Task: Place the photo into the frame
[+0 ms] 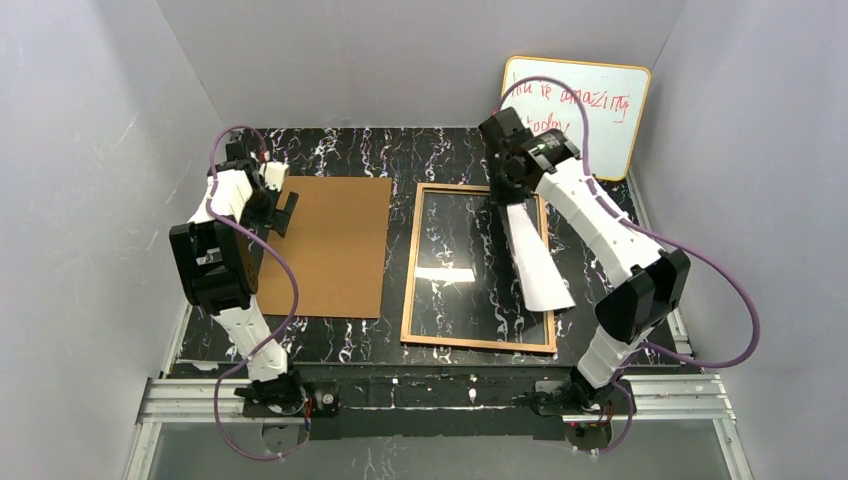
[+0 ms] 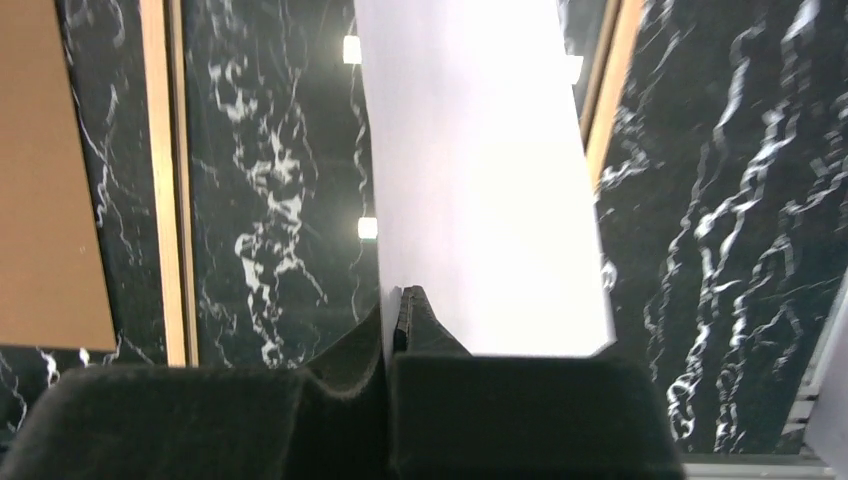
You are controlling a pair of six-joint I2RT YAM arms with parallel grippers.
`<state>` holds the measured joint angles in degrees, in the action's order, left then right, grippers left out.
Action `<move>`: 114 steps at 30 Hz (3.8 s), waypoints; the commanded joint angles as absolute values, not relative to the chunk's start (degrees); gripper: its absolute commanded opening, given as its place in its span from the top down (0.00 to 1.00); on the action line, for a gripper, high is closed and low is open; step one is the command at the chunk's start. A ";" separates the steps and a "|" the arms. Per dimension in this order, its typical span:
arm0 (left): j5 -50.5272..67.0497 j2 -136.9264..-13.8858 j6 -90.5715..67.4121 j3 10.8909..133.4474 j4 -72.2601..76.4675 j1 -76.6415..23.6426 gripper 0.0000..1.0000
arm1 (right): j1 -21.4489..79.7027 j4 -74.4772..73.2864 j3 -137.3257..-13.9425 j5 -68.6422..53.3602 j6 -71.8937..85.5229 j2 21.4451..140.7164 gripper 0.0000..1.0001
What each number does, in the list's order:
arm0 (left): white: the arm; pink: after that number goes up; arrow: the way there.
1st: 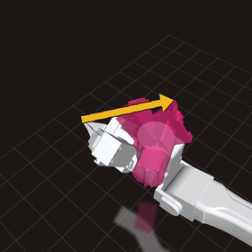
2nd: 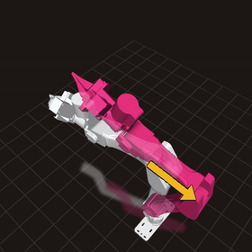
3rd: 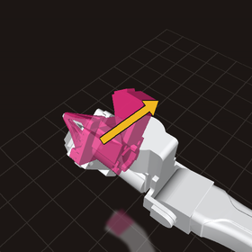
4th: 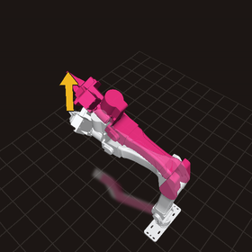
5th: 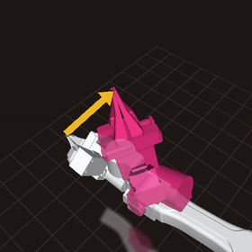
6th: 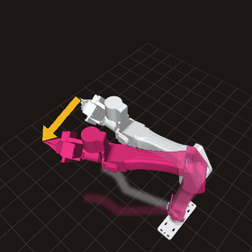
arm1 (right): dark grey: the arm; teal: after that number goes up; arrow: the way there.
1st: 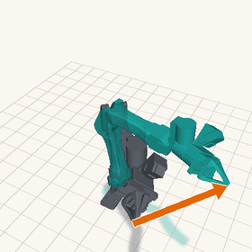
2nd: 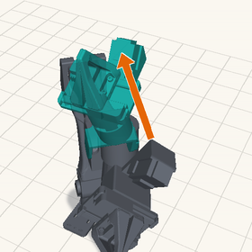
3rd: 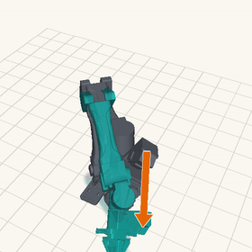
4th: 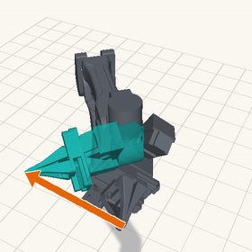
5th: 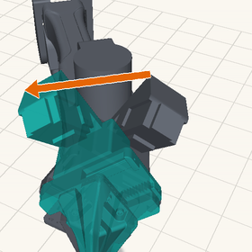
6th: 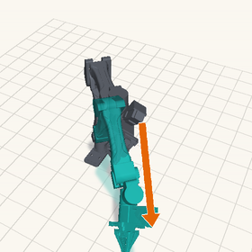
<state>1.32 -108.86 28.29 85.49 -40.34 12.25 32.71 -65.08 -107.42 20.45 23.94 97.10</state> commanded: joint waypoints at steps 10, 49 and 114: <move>2.16 -106.05 29.09 84.21 -41.20 12.26 0.02 | 33.45 -47.82 -86.88 4.40 43.93 91.78 0.99; 1.93 -106.69 31.02 82.70 -40.73 12.37 0.02 | 36.40 -43.88 -85.43 21.13 46.58 100.34 0.99; -7.97 -116.46 27.80 89.11 -35.93 17.99 0.07 | 48.42 -18.26 -98.15 3.69 54.06 117.81 0.02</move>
<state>-6.37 -115.11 29.26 89.43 -36.86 17.89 45.19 -14.11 -91.85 -2.37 52.64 113.69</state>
